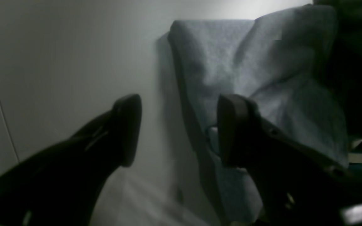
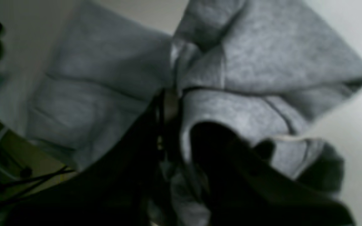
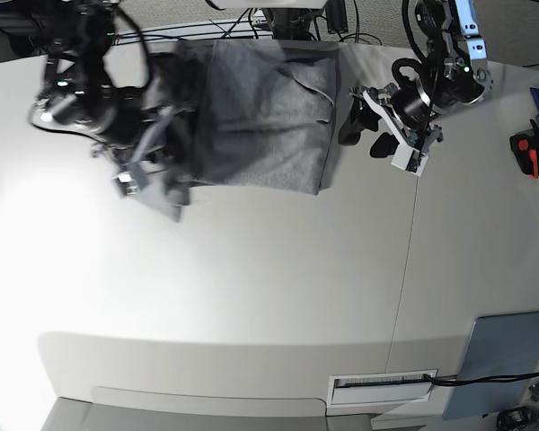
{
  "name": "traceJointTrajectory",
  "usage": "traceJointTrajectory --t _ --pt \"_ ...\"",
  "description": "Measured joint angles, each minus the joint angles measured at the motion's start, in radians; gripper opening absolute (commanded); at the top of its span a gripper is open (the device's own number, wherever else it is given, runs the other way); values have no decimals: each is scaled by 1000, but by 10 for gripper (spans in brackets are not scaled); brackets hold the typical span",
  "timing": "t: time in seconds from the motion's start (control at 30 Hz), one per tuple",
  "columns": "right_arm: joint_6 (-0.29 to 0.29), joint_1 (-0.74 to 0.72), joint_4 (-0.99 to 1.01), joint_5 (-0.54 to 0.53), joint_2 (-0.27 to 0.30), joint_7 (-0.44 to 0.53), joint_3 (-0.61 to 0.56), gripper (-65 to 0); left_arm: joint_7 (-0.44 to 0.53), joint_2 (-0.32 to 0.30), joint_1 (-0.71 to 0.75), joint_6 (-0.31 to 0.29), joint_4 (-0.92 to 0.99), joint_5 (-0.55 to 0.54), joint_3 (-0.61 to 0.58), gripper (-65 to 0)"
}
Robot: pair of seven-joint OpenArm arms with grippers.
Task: Fold the T-shirt properly
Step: 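Lift the strip end with the right gripper and fold it toward the left gripper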
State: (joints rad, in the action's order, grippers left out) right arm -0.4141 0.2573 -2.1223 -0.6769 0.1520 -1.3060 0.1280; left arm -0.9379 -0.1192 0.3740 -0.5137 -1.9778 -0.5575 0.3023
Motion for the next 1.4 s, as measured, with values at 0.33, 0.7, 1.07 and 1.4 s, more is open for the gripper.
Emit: traceJointTrajectory --t 0.33,0.7,1.07,1.4 --pt "55 -19 0 229 -135 108 -287 -650 4 0 47 0 69 51 0 -266" --pt "134 -19 7 390 -158 274 -531 -650 15 0 47 3 158 30 0 -266" --pt "153 -62 190 414 -225 341 -701 -432 14 0 46 0 159 21 0 -266" --pt "-35 -81 175 98 -224 337 -733 -399 11 0 41 0 159 22 0 -266"
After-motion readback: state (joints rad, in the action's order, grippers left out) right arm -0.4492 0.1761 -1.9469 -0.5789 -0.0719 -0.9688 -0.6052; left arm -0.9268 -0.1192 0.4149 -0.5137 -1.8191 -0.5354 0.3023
